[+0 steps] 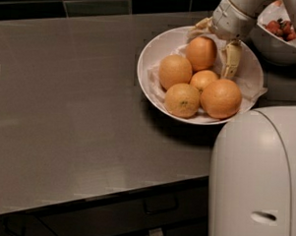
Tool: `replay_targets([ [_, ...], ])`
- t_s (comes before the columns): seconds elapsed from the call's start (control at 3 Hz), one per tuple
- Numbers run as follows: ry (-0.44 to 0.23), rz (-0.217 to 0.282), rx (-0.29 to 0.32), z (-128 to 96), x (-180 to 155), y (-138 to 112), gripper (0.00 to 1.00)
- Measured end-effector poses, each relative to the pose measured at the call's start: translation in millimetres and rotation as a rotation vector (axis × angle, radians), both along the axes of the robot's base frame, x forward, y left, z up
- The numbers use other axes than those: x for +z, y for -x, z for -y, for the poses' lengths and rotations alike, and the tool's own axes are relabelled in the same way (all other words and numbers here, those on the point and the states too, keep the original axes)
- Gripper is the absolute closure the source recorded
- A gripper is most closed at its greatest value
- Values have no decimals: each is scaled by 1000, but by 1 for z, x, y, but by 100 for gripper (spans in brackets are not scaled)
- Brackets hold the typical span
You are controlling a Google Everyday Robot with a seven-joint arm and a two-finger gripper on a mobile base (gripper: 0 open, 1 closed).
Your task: Pick orange from white bowl
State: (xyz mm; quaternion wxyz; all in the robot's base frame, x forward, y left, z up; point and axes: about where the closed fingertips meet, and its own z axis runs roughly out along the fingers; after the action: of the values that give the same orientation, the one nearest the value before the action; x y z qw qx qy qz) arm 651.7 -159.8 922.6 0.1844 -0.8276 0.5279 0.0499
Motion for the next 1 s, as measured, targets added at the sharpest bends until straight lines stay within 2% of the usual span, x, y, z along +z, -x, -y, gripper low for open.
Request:
replay_targets([
  [0.33, -7, 31, -21, -2, 1, -10, 0],
  [1.0, 60, 72, -9, -17, 30, -7, 0],
])
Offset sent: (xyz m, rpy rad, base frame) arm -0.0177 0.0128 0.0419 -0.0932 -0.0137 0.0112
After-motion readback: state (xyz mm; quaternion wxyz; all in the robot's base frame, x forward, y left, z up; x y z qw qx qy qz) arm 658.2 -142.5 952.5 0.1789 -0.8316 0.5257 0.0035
